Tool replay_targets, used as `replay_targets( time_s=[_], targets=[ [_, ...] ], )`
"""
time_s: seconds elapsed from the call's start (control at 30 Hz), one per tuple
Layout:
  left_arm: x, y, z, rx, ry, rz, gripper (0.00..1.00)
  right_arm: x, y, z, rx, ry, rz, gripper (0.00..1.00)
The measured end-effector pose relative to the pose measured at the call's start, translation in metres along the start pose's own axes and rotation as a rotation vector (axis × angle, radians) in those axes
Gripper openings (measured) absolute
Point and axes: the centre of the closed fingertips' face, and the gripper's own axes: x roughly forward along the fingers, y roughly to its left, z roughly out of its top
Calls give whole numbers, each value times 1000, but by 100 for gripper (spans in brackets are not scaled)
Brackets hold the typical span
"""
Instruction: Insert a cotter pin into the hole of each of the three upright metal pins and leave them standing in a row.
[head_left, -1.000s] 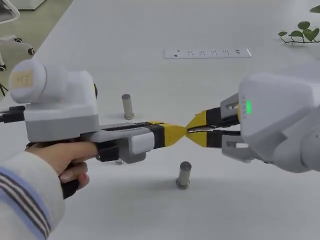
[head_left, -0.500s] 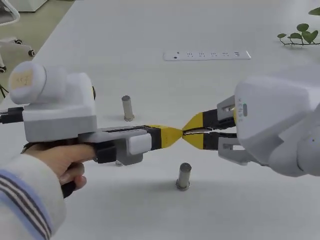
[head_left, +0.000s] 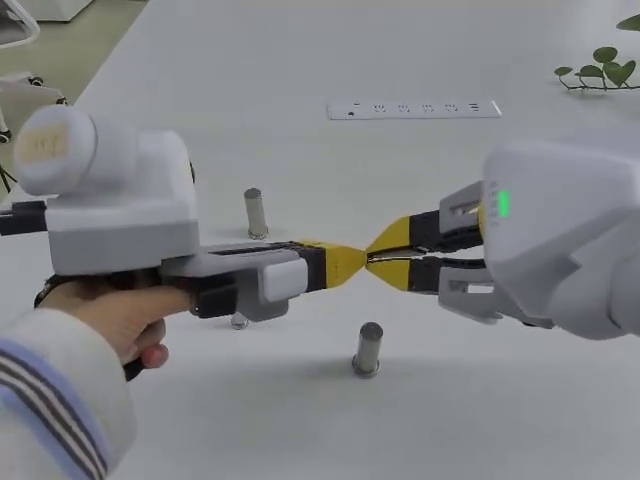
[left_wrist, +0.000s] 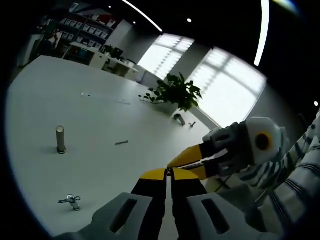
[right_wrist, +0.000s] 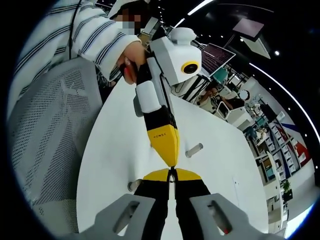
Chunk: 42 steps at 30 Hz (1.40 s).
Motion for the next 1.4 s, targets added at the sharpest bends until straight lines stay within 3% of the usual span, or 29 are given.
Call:
replay_targets(
  time_s=[0.3, 0.57, 0.8, 0.97, 1.2, 1.4],
  targets=[
    [-5, -1, 2, 30, -1, -1, 0, -3, -3, -9, 44, 19, -11, 9],
    [-5, -4, -1, 91, 16, -15, 0, -3, 4, -17, 145, 21, 44, 15],
    [-6, -9, -3, 179, 28, -38, 0, -1, 9, -16, 247, -12, 80, 14],
    [-5, -16, -5, 281, 38, -68, 0, 1, 11, -15, 318, -50, 111, 13],
    [-4, -22, -11, 327, 67, -109, 0, 1, 15, -16, 373, -70, 135, 9],
    [-5, -25, -19, 353, 103, -128, 0, 1, 28, -16, 407, -77, 183, 6]
  ],
)
